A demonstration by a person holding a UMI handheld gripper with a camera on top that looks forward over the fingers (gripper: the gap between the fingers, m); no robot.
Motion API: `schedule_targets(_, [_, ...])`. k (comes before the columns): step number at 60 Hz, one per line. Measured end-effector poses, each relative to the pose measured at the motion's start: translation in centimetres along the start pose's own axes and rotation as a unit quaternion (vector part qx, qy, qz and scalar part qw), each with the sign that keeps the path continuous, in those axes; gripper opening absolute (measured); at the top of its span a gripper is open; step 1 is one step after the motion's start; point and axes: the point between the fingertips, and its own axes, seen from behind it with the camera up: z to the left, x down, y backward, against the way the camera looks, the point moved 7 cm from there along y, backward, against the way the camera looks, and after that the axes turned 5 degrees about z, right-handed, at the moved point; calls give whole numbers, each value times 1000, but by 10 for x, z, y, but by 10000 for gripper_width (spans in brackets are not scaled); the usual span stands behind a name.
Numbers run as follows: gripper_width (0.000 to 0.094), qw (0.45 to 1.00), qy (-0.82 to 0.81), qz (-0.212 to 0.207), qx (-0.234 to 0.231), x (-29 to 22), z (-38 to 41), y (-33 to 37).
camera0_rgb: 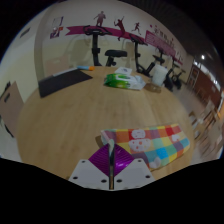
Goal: Fold towel
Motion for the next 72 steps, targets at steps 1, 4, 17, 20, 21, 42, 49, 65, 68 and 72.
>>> schedule_targets(1, [29,1000,-9,4,-11,-2,6,3])
schedule_targets(4, [29,999,-33,12,-30,-9,22,13])
schedule_targets(17, [27,988,-121,-36,-93,-76,43,85])
schedule_targets(20, [29,986,-129,-48,-90,-89,29,96])
schedule_targets(21, [28,986,-131,-51,-89,-93,25,96])
schedule_targets(42, [30,991,-129,-11,-40,-39,-85,51])
schedule_targets(49, [117,992,-116,2,-42,-24,-94,34])
schedule_targets(65, [848,998,-56,-10,37,-40,-130,130])
schedule_targets(68, [851,998,-52,-8,41,-43,-132,160])
schedule_targets(72, [855,998,-52,-8,42,-40,-127,209])
